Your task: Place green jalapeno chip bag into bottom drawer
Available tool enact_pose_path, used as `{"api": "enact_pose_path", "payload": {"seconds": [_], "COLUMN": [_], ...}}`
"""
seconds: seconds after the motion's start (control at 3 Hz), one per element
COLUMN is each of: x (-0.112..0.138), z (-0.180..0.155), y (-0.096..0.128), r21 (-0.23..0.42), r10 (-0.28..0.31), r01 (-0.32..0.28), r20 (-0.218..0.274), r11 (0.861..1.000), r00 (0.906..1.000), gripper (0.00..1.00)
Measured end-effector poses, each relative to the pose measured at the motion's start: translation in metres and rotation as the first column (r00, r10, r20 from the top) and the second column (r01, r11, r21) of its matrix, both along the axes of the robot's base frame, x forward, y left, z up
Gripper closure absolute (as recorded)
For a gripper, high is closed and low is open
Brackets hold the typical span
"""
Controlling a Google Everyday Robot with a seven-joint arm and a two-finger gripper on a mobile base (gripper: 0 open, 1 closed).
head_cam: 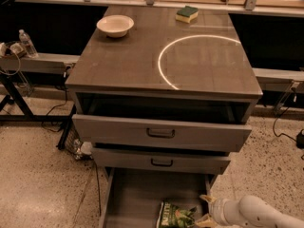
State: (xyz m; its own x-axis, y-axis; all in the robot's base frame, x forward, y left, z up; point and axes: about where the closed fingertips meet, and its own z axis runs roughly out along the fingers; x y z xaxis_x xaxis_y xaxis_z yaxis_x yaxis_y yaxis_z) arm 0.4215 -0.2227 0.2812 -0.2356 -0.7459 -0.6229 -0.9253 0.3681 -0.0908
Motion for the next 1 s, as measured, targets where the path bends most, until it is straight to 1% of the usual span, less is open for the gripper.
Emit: {"api": "enact_pose_path", "payload": {"seconds": [0.33, 0.67, 1.0], "x": [-0.003, 0.001, -0.001], "z": [0.059, 0.137, 0.128], "y": [-0.046, -0.093, -0.09], "r21": [-0.02, -0.059, -0.054], "r10": [-0.094, -0.166, -0.164], "r01": [0.097, 0.188, 0.183], "r20": [0.113, 0.268, 0.251], "r11": [0.995, 0.98, 0.982], "r00": [0.9891, 0.9491, 0.954], "gripper": [0.3, 0.16, 0.16]}}
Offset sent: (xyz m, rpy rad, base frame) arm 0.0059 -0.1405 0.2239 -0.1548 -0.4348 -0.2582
